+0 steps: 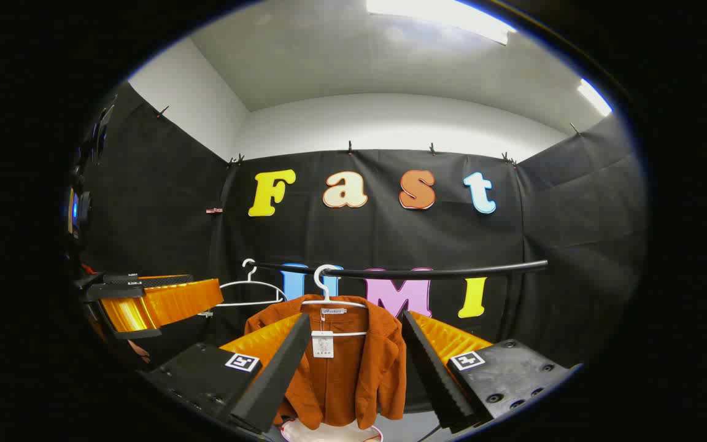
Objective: Grasp the clothes on the hanger with both hands and then place them into the laundry hamper below.
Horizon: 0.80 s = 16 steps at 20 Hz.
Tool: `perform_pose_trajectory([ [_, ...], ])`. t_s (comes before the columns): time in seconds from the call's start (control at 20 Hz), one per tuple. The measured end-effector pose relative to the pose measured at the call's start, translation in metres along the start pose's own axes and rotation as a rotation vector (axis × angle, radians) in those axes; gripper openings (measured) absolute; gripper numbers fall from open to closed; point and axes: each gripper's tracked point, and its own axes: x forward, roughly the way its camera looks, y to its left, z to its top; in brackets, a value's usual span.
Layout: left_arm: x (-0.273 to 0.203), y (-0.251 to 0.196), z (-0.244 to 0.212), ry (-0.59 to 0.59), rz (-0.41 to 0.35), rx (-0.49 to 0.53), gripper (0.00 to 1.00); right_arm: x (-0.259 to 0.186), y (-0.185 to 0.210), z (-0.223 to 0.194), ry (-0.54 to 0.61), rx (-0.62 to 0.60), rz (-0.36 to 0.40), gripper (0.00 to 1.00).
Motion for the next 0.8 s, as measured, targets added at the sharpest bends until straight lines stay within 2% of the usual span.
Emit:
perform_pose_trajectory([
  [0.05,-0.001,0.001,0.001,-0.003,0.000,-0.004,0.93,-0.001,-0.001,0.001,-0.002,0.008,-0.002,0.97],
  [0.1,-0.001,0.001,0.002,-0.006,0.000,-0.007,0.89,-0.001,-0.002,0.003,-0.006,0.013,-0.004,0.96],
  [0.15,-0.001,0.003,0.001,-0.007,0.001,-0.009,0.93,-0.002,-0.003,0.004,-0.008,0.012,-0.009,0.96],
  [0.8,-0.012,0.003,-0.001,0.019,-0.005,-0.011,0.93,-0.018,0.002,0.017,-0.023,0.018,-0.013,0.96],
])
